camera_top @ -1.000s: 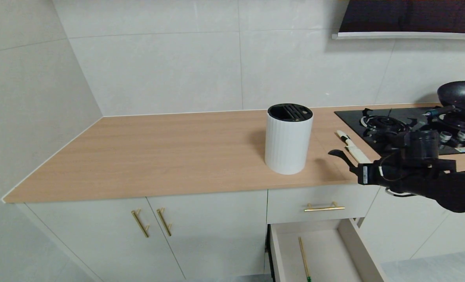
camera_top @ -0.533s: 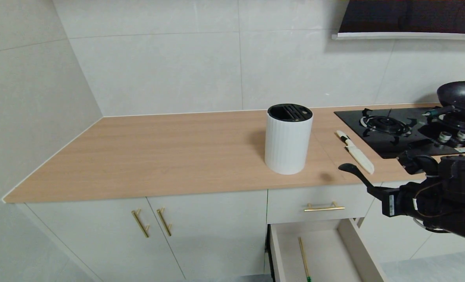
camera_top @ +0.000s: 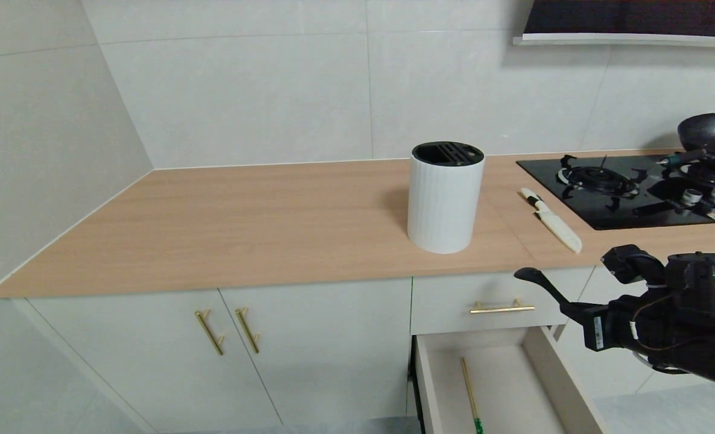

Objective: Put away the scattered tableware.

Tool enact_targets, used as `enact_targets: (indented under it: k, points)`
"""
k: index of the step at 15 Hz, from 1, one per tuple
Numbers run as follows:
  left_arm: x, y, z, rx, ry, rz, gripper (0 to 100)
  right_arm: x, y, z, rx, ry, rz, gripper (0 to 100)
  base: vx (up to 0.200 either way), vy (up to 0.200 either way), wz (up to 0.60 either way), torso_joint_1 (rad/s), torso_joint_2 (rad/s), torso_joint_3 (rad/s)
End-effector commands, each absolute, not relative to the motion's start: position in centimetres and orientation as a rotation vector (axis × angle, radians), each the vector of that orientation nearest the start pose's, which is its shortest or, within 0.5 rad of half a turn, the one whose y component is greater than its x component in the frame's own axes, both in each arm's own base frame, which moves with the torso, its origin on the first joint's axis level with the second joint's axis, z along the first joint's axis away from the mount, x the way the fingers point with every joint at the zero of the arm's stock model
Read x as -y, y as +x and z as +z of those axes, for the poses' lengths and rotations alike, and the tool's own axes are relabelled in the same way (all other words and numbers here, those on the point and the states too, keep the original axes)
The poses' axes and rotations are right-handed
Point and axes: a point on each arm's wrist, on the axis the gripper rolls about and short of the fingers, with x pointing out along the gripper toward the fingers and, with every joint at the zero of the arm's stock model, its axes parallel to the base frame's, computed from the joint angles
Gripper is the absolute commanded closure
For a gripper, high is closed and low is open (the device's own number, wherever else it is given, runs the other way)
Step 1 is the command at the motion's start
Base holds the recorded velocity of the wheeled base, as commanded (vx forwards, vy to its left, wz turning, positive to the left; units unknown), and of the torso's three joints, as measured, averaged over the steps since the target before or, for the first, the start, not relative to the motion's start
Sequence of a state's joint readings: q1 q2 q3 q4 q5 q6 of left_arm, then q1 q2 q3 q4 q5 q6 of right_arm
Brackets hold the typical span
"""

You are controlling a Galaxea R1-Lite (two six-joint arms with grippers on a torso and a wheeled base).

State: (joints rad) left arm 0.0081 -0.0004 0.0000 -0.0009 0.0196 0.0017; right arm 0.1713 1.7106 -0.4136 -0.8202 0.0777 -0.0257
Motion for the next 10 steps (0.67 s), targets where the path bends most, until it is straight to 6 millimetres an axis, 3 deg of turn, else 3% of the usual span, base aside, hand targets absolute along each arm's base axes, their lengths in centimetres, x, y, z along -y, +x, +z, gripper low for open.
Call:
enact_targets:
  k: [1,10]
  points:
    - [0.0,-2.3,7.6,0.002,0.002,0.028,0,-4.5,25.0,9.9,-0.485,-0.050,0.252,100,0.000,0.000,0.00,-0.227,0.53,0.295]
    - [0.0,-2.3,7.6,0.002,0.002,0.028,0,-5.1,25.4,7.4,-0.498,-0.085,0.279,100,0.000,0.000,0.00,-0.212,0.51,0.294]
